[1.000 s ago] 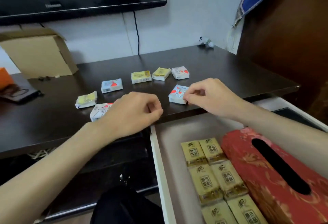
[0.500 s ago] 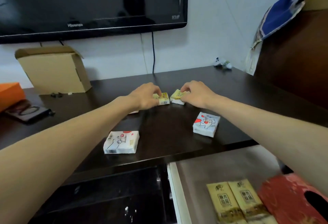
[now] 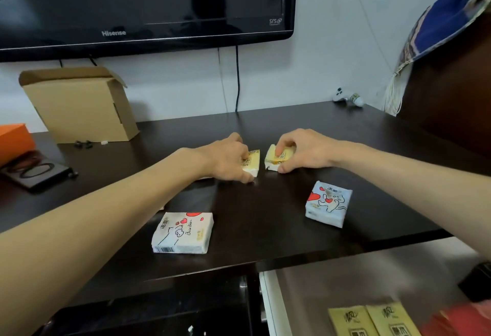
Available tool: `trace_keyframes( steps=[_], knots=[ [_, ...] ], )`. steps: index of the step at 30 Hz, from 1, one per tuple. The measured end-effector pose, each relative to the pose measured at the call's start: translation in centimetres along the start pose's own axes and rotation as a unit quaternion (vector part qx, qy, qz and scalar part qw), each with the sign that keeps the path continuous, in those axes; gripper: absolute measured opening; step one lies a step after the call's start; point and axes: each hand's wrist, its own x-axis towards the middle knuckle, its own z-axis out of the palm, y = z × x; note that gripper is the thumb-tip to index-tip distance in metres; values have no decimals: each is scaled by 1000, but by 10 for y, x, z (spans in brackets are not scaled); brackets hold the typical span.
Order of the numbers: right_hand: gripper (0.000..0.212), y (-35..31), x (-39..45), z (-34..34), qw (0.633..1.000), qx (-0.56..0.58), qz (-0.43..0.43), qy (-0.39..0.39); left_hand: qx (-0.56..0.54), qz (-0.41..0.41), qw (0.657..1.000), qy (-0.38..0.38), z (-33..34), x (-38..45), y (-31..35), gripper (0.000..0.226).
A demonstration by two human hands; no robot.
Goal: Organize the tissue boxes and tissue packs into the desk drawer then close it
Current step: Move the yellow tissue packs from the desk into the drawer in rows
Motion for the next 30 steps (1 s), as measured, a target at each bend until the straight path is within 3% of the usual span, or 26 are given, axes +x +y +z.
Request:
trace_keyframes(
  steps=[9,15,18,21,23,25,30],
  knots=[
    [54,-2,-27,-4,996,67,-21,61,-48,7,999,6,-6,-2,3,50],
    [54,-1,-56,-13,985,120,-32,116,50,-89,995,15,-4,-28,22,78],
    [54,1,-69,-12,987,121,-22,107,76,-90,989,85,-4,-38,35,74],
    [54,2,-80,-9,990,102,-21,95,68,-29,979,189,-7,-47,35,47],
    [52,2,-87,-9,989,112,-17,97,1,7,992,125,-7,-52,33,25],
    [50,2,-95,-10,987,126,-12,99,-20,27,999,20,-3,-57,35,37],
    [49,3,-124,-9,981,162,-18,110,16,14,1000,20,3,-68,52,43]
  ],
)
